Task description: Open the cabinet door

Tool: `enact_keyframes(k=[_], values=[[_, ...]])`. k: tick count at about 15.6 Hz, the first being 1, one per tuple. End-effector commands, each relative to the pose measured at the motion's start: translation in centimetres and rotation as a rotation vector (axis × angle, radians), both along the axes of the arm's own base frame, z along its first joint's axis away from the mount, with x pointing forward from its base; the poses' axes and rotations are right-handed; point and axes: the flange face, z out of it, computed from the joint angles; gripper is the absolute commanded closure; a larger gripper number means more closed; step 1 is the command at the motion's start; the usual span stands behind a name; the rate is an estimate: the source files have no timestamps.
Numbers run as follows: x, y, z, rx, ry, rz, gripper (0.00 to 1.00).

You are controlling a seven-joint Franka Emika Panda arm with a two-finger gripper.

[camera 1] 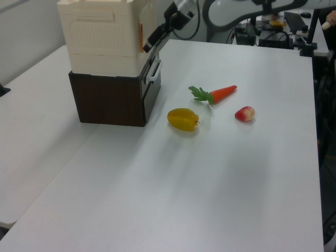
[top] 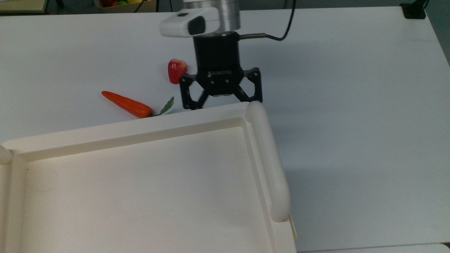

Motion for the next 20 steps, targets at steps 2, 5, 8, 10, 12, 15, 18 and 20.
enact_keyframes(k=[2, 5, 8, 10, 12, 15, 18, 20], values=[[0.7, 1.0, 1.3, -0.039, -0.1, 0.007, 0.29], [0.9, 0.6, 1.5, -0.058, -0.13, 0.007, 0.29], [1.0, -0.3, 1.6, -0.068, -0.132, -0.008, 0.29], [1.1, -1.0, 1.7, -0.075, -0.134, -0.018, 0.31], [1.2, -1.1, 1.6, -0.079, -0.135, -0.018, 0.38], [1.1, -0.7, 1.5, -0.137, -0.142, 0.001, 0.62], [1.4, -0.7, 0.7, -0.154, -0.135, 0.003, 0.83], [1.4, -0.5, 0.7, -0.157, -0.143, 0.008, 0.86]])
